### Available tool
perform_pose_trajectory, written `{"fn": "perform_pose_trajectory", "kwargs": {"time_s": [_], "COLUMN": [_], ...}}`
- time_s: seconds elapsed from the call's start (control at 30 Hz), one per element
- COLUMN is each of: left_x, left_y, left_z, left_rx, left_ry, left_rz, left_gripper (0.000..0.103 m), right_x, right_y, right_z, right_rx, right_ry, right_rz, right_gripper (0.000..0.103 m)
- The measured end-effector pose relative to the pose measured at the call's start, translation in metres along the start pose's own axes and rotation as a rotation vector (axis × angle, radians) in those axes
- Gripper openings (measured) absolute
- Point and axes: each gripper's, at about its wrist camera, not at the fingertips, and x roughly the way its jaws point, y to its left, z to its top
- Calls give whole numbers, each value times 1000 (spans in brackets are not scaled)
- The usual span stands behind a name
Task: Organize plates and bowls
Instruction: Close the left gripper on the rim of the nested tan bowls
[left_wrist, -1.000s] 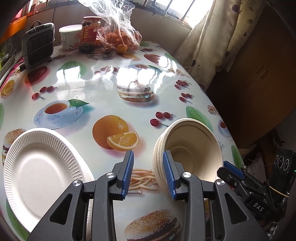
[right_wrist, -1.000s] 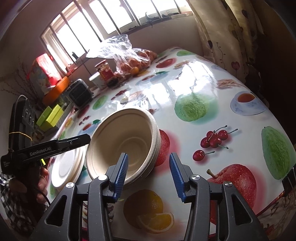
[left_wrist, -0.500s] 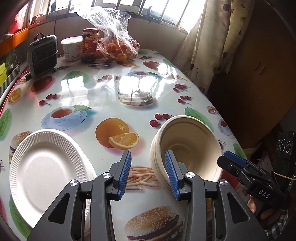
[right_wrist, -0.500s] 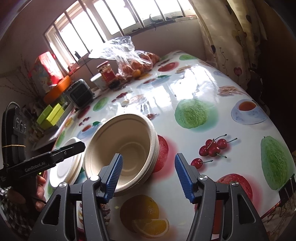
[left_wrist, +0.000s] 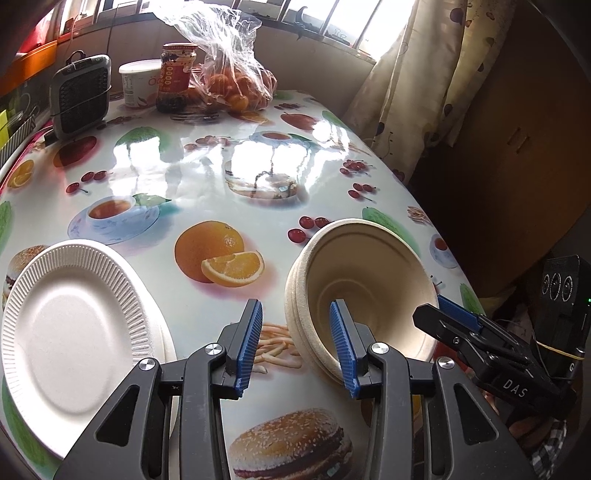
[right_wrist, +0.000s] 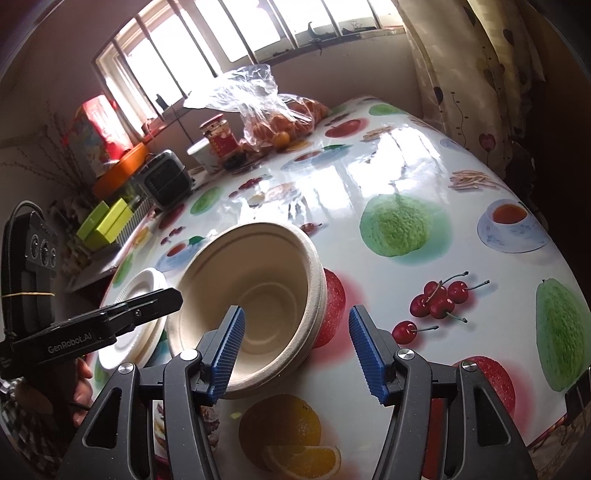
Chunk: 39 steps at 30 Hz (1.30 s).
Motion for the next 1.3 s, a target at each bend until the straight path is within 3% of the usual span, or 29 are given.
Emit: {"fn": "perform_pose_trajectory", "kwargs": {"time_s": [0.37,0.7,0.93,1.3], "left_x": [4,9,14,14], "left_y": [2,3,4,6], "left_z": [-2,-3,-2,-3], "left_rx": [-35,-55,-59,-66], "left_ry": [6,24,36,37], "left_rz": [-31,-48,-53,-55], "left_gripper": [39,39,21,19], "right_x": [4,7,7,7], "right_y": [-4,-4,-1,-1], "right_z": [-3,-4,-4,-5], "right_rx": [9,12,9,11], "right_ry": [6,11,8,10], "right_rz": [5,14,10,5], "right_gripper": [57,38,32,30]}}
